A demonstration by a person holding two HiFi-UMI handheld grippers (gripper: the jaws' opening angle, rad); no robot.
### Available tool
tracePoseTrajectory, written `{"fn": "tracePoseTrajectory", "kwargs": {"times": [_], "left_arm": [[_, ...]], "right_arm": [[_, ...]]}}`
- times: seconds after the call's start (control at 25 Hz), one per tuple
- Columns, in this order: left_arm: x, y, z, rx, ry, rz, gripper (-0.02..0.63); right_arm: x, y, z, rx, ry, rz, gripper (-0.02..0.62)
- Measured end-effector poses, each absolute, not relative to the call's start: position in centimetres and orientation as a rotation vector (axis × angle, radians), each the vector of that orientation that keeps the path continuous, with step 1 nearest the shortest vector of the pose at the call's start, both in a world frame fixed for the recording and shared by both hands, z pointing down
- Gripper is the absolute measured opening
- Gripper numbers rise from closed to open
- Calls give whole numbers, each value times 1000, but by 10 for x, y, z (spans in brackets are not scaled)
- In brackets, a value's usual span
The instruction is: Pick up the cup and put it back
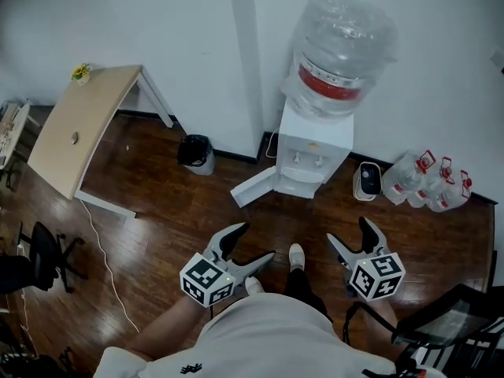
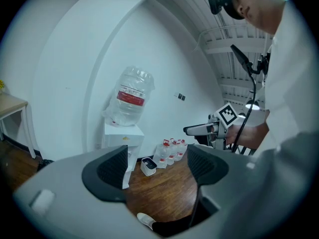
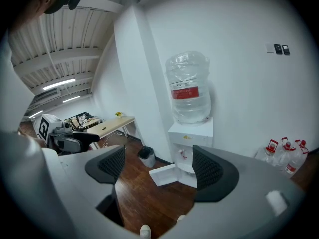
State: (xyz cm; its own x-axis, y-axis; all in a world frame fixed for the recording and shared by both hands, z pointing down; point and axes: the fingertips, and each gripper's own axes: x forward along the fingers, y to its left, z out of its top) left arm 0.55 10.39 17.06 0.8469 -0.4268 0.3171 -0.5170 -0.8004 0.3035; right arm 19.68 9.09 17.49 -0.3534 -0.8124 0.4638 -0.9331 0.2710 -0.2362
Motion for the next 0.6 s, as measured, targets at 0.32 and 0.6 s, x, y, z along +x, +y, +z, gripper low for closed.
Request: {"fn": "tracePoseTrajectory", "kwargs": {"times": [0.32, 0.6], "left_arm": [[-2, 109, 173, 2629, -714, 322, 351], [-6, 112, 174, 2624, -729, 313, 351]], "right_arm": [[188, 91, 177, 1585, -2289, 694, 431], [183, 92, 176, 1576, -2290, 684, 431]]}}
